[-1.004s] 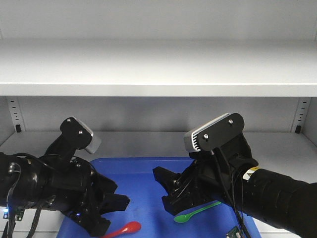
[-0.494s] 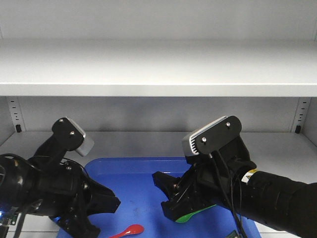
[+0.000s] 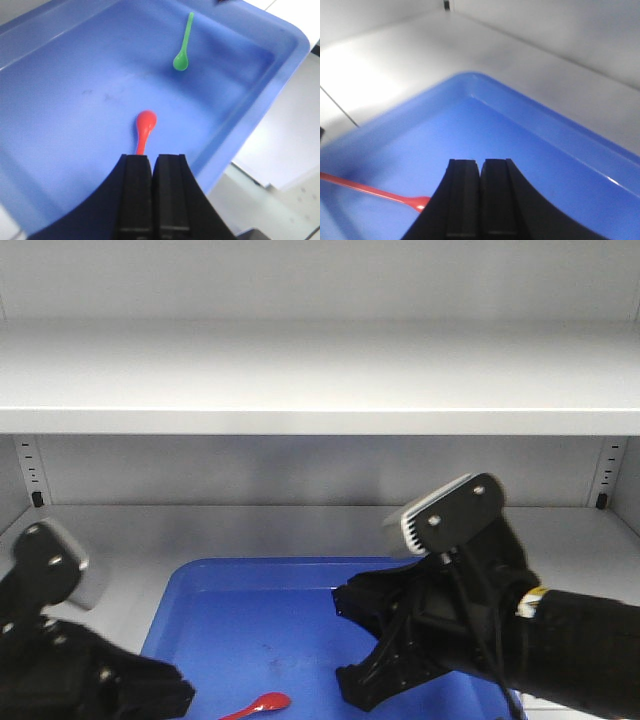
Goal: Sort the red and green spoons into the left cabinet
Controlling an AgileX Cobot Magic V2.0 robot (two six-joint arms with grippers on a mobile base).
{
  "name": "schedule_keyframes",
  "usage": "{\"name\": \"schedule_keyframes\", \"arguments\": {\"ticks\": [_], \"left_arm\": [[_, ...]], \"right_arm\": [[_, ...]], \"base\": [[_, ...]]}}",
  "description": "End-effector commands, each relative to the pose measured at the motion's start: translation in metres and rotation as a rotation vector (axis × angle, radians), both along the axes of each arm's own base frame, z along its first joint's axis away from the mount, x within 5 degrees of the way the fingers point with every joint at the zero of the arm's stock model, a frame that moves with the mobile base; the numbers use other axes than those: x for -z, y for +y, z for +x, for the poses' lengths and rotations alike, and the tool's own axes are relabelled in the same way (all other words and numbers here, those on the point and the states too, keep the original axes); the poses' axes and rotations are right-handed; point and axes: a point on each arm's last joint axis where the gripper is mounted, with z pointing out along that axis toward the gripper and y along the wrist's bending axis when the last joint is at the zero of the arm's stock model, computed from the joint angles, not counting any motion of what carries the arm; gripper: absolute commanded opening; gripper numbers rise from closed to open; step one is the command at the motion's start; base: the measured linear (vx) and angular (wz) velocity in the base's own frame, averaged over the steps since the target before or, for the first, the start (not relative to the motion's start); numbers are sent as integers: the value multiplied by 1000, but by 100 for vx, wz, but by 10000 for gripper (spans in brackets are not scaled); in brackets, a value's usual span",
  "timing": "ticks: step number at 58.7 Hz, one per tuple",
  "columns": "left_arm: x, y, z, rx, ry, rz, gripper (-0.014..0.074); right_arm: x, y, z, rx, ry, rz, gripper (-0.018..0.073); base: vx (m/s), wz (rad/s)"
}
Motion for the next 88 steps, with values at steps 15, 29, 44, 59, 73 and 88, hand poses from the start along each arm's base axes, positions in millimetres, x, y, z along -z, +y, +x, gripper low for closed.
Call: {"name": "schedule_keyframes", "arguments": {"ticks": [15, 29, 44, 59, 73, 88], "left_arm": [[-15, 26, -47, -127, -152, -188, -1], [-10, 38, -68, -141, -203, -214, 0], [-7, 37, -76, -90, -160, -199, 0], [-4, 36, -79, -63, -133, -186, 0], [-5, 36, -79, -65, -136, -187, 0], [-29, 64, -79, -271, -442, -208, 0]], "right_arm": [[-11, -34, -37, 100, -86, 134, -4], [6, -53, -58, 138, -106, 150, -4], [8, -54, -61, 132, -96, 151, -4], [8, -54, -61, 133, -96, 151, -4], [8, -54, -61, 133, -96, 151, -4], [8, -54, -61, 132, -95, 150, -4]], "base": [[0, 0], [0, 0], [0, 0], [0, 0], [0, 0], [0, 0]]}}
